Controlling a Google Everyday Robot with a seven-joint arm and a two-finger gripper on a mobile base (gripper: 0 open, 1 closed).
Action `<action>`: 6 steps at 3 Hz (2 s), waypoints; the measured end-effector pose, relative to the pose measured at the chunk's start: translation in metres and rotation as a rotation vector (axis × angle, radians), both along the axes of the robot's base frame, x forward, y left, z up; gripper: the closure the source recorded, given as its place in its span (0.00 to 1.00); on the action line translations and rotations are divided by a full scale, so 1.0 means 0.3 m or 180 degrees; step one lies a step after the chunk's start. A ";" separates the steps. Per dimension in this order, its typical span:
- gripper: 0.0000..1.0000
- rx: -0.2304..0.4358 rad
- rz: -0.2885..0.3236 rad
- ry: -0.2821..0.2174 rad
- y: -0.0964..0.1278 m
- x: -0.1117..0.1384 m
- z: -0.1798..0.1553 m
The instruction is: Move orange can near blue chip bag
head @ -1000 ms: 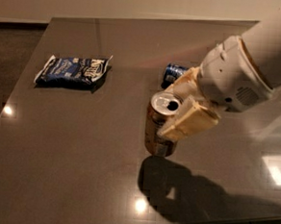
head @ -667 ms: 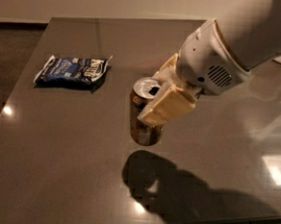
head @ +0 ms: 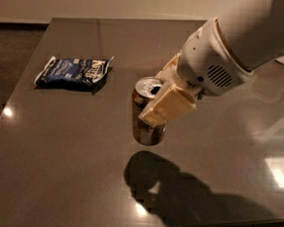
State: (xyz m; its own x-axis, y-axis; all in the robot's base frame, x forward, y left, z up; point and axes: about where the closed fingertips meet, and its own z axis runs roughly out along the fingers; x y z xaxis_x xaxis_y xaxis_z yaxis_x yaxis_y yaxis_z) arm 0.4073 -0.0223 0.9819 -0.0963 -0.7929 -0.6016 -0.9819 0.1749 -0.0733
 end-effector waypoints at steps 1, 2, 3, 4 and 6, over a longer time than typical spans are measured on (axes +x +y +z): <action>1.00 -0.0031 -0.0154 -0.0015 0.051 0.052 -0.023; 1.00 -0.0007 -0.0266 -0.0091 0.127 0.123 -0.048; 1.00 0.0046 -0.0414 -0.0240 0.184 0.216 -0.065; 1.00 0.0103 -0.0507 -0.0344 0.227 0.315 -0.069; 1.00 0.0182 -0.0577 -0.0350 0.277 0.499 -0.106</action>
Offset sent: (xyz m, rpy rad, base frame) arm 0.0698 0.0653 -0.0267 0.0173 -0.0562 -0.1324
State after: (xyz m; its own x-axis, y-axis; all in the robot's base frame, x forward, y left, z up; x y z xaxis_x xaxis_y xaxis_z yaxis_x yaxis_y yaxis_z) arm 0.5569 0.0609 0.9501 -0.1655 -0.7329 -0.6599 -0.9206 0.3549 -0.1632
